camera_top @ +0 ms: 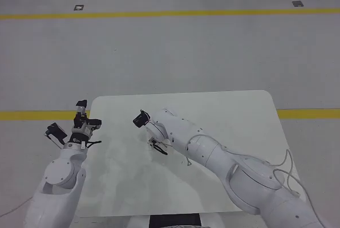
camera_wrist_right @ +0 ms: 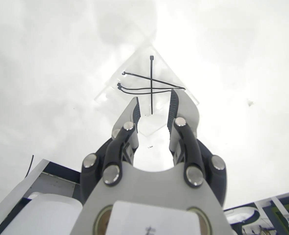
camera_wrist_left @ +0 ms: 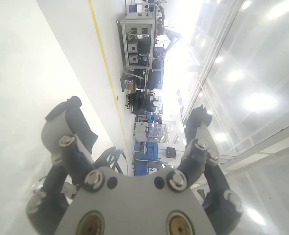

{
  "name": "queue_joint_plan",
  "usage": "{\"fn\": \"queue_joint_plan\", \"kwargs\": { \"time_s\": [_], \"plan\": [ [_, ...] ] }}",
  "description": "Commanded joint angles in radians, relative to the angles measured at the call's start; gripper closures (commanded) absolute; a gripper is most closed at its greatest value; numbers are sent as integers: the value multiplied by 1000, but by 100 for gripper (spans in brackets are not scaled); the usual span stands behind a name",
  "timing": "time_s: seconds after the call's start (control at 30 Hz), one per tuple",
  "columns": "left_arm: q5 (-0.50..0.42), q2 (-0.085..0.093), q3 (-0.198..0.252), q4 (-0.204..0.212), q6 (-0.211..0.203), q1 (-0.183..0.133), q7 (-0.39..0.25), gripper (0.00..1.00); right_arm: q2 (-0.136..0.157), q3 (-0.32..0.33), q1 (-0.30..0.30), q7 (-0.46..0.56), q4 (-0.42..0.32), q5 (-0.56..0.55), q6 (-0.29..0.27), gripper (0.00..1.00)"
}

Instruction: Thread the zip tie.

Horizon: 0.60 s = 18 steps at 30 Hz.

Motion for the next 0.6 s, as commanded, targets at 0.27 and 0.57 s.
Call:
{"fn": "queue_joint_plan", "kwargs": {
  "time_s": [0.27,0.57],
  "plan": [
    [0,0,0,0,0,0,0,0,-61,-9,4,-44,122,-2,-32,79],
    [0,0,0,0,0,0,0,0,-114,-6,17,-82,230,6,-65,84]
  ]
}}
